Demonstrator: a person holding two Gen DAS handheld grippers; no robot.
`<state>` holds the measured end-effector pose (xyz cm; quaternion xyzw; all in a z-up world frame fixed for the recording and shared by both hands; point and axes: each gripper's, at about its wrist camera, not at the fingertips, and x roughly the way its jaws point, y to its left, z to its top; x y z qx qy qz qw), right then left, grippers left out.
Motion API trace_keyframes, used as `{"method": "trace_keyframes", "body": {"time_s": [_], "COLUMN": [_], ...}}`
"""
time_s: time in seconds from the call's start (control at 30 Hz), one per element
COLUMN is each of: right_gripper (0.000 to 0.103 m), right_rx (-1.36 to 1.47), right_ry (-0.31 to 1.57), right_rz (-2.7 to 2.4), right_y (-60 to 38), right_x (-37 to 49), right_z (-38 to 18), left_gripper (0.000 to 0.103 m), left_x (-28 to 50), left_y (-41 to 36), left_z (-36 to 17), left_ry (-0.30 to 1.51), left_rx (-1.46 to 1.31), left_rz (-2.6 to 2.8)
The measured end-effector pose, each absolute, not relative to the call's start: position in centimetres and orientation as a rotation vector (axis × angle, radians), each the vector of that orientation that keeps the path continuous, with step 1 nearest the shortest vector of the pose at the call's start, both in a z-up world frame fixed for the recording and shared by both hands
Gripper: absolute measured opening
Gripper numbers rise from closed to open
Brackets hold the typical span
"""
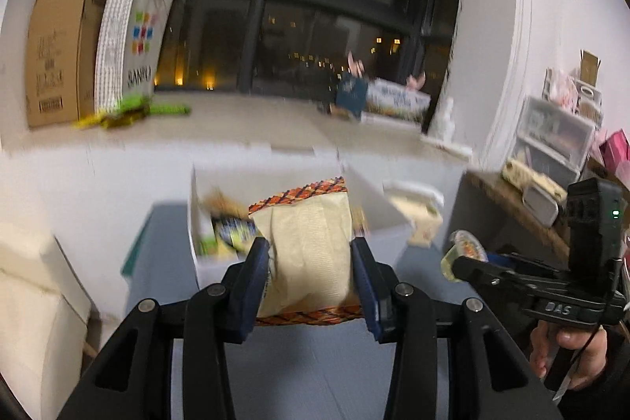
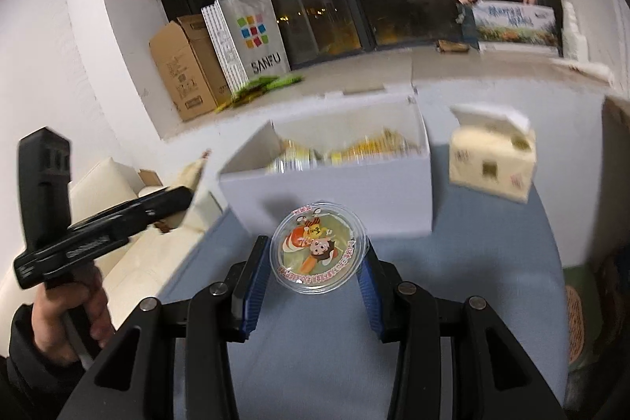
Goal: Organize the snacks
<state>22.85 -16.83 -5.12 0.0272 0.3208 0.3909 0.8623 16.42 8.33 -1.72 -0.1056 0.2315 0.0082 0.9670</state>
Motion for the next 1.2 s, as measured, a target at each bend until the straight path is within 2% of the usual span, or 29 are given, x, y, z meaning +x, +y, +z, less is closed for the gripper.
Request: {"method": "trace_keyframes", "body": {"time_s": [0.27, 0.53, 0.57, 0.6, 0.63, 0.67, 0.73, 1.07, 1.2], "right_gripper": [0.046, 0.046, 0.046, 0.047, 0.049, 0.069, 0.103, 0.103, 0.103], "right_rx": [0.071, -0.007, -0.016, -0.016, -0.017, -0.025, -0.033, -0.084, -0.117], "right_ry": [0.684, 0.73, 0.736, 0.75, 0.769, 0.792, 0.786, 0.701, 0.609], "right_rz": [0.811, 0.733, 0.723, 0.726, 0.729, 0.714, 0.66, 0.615, 0.616], "right_y": [-11.9, -8.7, -8.5, -8.3, -8.2, -8.0, -8.1, -9.4, -9.5], "right_x": [29.9, 36.0, 36.7, 37.2, 37.7, 38.3, 38.6, 36.3, 33.6], "right_z": [-1.9, -1.7, -2.0, -2.2, -2.5, -2.8, -3.1, -2.7, -1.3], "left_gripper": [0.047, 0.05, 0.064, 0.093, 0.103, 0.103, 0.103, 0.103, 0.103], "left_x": [22.5, 28.2, 28.6, 28.9, 28.9, 28.7, 28.5, 24.5, 20.9], "left_y": [12.2, 14.7, 14.7, 14.7, 14.7, 14.6, 14.2, 11.5, 10.1], "left_z": [1.5, -0.4, -0.7, -1.0, -1.2, -1.4, -1.6, 0.5, 1.5], "left_ry": [0.441, 0.496, 0.513, 0.529, 0.527, 0.512, 0.517, 0.439, 0.381], "left_rx": [-0.22, -0.27, -0.278, -0.284, -0.285, -0.27, -0.235, -0.087, -0.067], "left_rz": [0.044, 0.034, 0.03, 0.033, 0.045, 0.055, 0.054, 0.131, 0.122]}}
